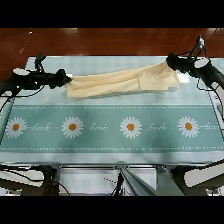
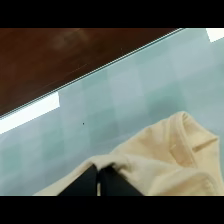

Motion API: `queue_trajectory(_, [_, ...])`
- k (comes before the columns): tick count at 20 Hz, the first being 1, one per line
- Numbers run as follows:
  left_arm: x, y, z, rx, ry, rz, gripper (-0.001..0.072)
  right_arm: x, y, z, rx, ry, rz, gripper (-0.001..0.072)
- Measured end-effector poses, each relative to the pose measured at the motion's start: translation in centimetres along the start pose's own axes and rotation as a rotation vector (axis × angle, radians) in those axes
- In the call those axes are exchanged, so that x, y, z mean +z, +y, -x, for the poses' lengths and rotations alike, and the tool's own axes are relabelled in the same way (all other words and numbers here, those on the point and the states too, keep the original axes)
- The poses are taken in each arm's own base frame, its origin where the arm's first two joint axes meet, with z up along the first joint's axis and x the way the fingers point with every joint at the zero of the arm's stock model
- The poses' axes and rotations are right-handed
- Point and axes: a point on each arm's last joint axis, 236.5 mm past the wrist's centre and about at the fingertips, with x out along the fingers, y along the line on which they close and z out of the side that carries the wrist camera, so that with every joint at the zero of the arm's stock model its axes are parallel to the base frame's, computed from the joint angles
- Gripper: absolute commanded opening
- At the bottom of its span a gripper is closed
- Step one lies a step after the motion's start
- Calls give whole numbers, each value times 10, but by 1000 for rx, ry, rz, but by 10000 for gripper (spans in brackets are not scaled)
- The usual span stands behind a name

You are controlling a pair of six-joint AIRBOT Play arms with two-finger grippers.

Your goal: Fold the shirts.

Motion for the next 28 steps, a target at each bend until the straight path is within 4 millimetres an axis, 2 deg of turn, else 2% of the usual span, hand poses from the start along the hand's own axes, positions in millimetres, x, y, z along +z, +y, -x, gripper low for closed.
queue_trajectory(1, [1, 2, -3, 2, 0, -3, 446, -1, -1, -2, -2, 2, -1, 392])
queue_trajectory(2, [1, 3, -6, 3, 5, -5, 449, 0, -2, -3, -3, 0, -1, 466])
queue_trajectory(5, [-5, 2, -3, -19, 42, 12, 449, 5, -8, 6, -23, 11, 70, 466])
queue_trajectory(7, [-11, -3, 5, -50, 84, 24, 448, 11, -25, 22, -77, 35, 174, 492])
queue_trajectory(8, [-16, -6, 11, -69, 112, 30, 448, 13, -37, 31, -113, 54, 203, 576])
queue_trajectory(9, [-21, -10, 15, -85, 137, 29, 448, 14, -52, 39, -153, 79, 209, 596])
queue_trajectory(12, [-35, -23, 27, -133, 207, 24, 447, 0, -108, 64, -259, 196, 99, 608])
queue_trajectory(14, [-43, -29, 30, -153, 243, 15, 434, -18, -130, 71, -252, 277, -33, 608])
queue_trajectory(18, [-56, -41, 31, -182, 292, -8, 421, -50, -124, 60, -133, 381, -214, 608])
queue_trajectory(21, [-64, -49, 30, -196, 320, -27, 421, -77, -105, 40, -72, 448, -252, 608])
queue_trajectory(23, [-69, -54, 28, -202, 335, -36, 421, -85, -84, 22, -21, 444, -268, 604])
queue_trajectory(24, [-70, -55, 27, -204, 339, -40, 421, -89, -72, 13, 6, 440, -275, 517])
queue_trajectory(26, [-73, -58, 26, -207, 345, -45, 421, -95, -52, -2, 48, 419, -264, 74])
queue_trajectory(27, [-73, -59, 26, -208, 347, -47, 420, -94, -42, -7, 67, 402, -251, 38])
queue_trajectory(28, [-74, -59, 26, -209, 351, -49, 407, -87, -30, -10, 91, 368, -242, 38])
